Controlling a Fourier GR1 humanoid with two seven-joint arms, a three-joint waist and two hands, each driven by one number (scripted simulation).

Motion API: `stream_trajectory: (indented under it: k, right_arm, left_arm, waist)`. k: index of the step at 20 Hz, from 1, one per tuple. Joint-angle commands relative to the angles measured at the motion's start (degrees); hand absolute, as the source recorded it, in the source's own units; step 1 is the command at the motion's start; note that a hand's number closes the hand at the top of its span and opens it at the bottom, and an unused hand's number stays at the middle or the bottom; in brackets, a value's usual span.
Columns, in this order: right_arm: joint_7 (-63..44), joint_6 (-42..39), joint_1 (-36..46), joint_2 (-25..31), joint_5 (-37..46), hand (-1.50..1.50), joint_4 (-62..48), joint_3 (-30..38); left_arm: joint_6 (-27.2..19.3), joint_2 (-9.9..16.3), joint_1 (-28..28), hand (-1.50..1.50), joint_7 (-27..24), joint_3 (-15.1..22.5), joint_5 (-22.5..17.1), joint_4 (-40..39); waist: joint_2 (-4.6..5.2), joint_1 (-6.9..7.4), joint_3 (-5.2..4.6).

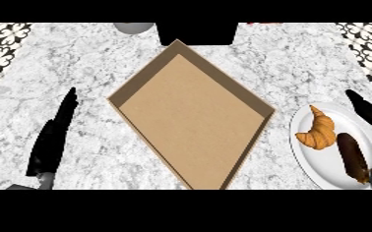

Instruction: Pick the croissant from the plate and place it in the cardboard box

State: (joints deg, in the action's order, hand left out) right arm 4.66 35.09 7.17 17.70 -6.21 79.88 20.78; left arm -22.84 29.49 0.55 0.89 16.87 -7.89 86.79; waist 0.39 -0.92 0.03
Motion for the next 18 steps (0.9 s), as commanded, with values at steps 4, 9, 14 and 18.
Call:
stream_trajectory:
  k: [4, 9, 14, 18]
  right_arm:
    - [-0.9, 0.6, -8.8, 0.9, 6.3, -1.5, 0.0, -2.7]
    - [-18.6, -9.2, -11.8, 15.5, 13.5, -1.5, 0.8, -8.4]
    - [-29.6, -25.5, -16.1, 22.7, 11.5, -1.5, 5.6, -14.2]
    - [-42.8, -33.5, -12.0, 26.1, 9.7, -1.5, 11.5, -18.2]
  left_arm:
    - [1.6, -1.2, 1.0, 0.0, 4.7, -0.7, 0.3, 2.4]
    - [1.9, -1.2, 1.6, 0.0, 2.9, -1.6, 0.4, -1.3]
    - [3.8, 0.2, 1.3, 0.0, 2.7, -3.2, -1.2, -0.5]
    - [2.5, -2.2, 0.4, 0.0, 0.9, -1.0, 1.5, -2.0]
  waist:
    - [-0.48, 0.68, -0.05]
    - [-0.34, 0.38, -0.34]
    - [-0.54, 0.51, -0.37]
    - [-0.37, 1.07, -0.3]
